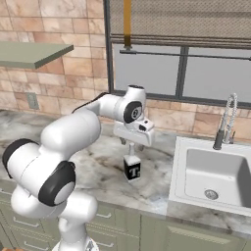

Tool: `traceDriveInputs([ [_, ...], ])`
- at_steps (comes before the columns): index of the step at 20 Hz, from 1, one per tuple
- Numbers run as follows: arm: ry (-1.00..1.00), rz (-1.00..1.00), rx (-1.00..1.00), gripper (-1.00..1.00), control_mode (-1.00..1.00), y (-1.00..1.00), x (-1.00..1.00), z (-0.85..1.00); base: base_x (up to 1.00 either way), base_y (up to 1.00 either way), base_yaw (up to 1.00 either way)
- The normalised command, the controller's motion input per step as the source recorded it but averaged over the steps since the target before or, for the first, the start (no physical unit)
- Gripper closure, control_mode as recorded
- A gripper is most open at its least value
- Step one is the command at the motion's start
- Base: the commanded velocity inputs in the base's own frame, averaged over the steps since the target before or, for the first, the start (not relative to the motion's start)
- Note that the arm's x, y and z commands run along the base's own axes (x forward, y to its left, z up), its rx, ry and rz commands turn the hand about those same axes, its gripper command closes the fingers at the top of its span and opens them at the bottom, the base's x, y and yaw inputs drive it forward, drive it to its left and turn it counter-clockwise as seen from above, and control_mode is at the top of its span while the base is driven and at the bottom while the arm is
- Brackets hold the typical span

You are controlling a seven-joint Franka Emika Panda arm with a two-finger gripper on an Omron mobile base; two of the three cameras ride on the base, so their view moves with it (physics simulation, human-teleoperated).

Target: Place the drinks on the dining counter in a tight cluster.

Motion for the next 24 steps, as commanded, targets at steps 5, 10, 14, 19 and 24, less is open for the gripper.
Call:
traceDriveInputs([
  [5, 0.00, 0.00, 0.00, -1.00, -1.00, -0.02, 0.00, 0.00, 0.00, 0.00, 0.00],
  [10, 0.00, 0.00, 0.00, -1.00, -1.00, 0.13, 0.00, -0.04, 0.00, 0.00, 0.00],
  [14, 0.00, 0.00, 0.00, -1.00, -1.00, 0.07, 0.00, -0.01, 0.00, 0.00, 0.00],
  [19, 0.00, 0.00, 0.00, -1.00, -1.00, 0.00, 0.00, -0.04, 0.00, 0.00, 0.00],
  [24, 0.00, 0.00, 0.00, -1.00, -1.00, 0.00, 0.00, -0.01, 0.00, 0.00, 0.00],
])
